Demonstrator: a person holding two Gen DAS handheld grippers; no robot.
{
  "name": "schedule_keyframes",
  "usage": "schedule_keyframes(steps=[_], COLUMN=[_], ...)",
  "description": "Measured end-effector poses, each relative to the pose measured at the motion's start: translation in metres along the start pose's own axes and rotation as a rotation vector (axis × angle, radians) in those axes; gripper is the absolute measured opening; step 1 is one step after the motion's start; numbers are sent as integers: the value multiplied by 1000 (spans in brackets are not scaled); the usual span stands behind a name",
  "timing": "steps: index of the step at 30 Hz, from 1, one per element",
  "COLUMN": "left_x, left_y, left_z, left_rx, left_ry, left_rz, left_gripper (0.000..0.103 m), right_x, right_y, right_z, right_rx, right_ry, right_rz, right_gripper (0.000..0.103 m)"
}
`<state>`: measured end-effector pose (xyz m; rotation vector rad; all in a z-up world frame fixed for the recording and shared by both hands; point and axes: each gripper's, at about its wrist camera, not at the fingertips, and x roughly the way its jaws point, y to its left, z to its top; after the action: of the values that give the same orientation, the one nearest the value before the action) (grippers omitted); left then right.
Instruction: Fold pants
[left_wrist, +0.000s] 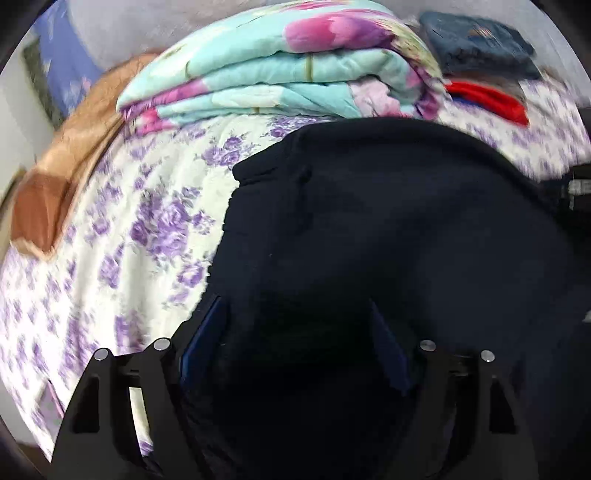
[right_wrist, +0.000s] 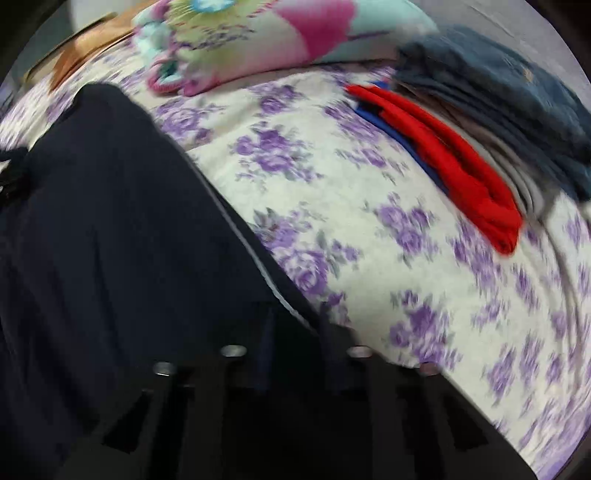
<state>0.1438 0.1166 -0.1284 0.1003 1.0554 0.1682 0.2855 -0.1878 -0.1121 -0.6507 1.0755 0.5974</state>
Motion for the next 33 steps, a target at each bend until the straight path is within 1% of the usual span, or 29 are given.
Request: schedule_keyframes(steps=[1,2,3,5,6,7,8,9,10,11,13,14,16,19,20,21,22,24,25,27,30,32,33], left_x=[-1,-2,-3,-7,-9,-8,-8,-8,-9,-12,-22,-29,-39,-41,-38,-33,-25,-6,8,23,37,46,51], left_y=[1,3,5,12,15,17,18,19,20,21,24,25,24,21,21,21,21,21,22,22,19,13,9], left_z=[-2,-3,-3,-1,-1,-1,-1,0,1,1,6,10,21,46,55,63,73,89,96,105,114,116,115], left_rx=[17,16,7,-27,-46,-53,-57,-56,-50,-48,-59,-64,-52,1,22,46,76,126,161,209,274,323,356], left_ry=[-4,-5,-3,-5,-6,-3,2,6,11,13,1,-16,-58,-105,-114,-119,-121,-82,-44,-12,7,40,49], left_rz=[7,7,5,-7,-20,-27,-32,-34,-35,-36,-55,-71,-86,-104,-105,-104,-103,-141,-149,-162,-207,-258,-270], left_gripper=[75,75,75,75,75,75,75,75,75,75,75,75,76,84,84,84,84,84,84,84,84,84,78], right_x=[-4,-11,-18,-21,-12,1,11,9,4,-2,-18,-25,-39,-46,-48,-48,-50,-56,-54,-50,-47,-44,-44], right_y=[-4,-10,-19,-39,-42,-41,-33,-24,-20,-25,-42,-48,-51,-48,-48,-48,-46,-43,-43,-39,-29,-28,-29], right_z=[5,10,13,16,14,14,12,14,17,19,17,16,14,16,14,12,11,1,1,0,-2,-1,-1], right_rx=[16,42,89,246,303,311,277,230,195,218,321,339,307,228,212,206,212,231,234,227,174,158,159], right_ry=[-5,-33,-64,-109,-104,-66,-34,-67,-64,-73,-102,-112,-136,-141,-139,-138,-138,-144,-150,-154,-126,-111,-108], right_rz=[-2,-17,-12,41,28,-8,-68,-125,-157,-136,-79,-85,-91,-56,-49,-44,-39,-14,0,14,14,13,15], right_gripper=[6,6,7,10,21,43,44,50,51,51,51,51,54,61,62,65,70,80,82,85,86,86,86])
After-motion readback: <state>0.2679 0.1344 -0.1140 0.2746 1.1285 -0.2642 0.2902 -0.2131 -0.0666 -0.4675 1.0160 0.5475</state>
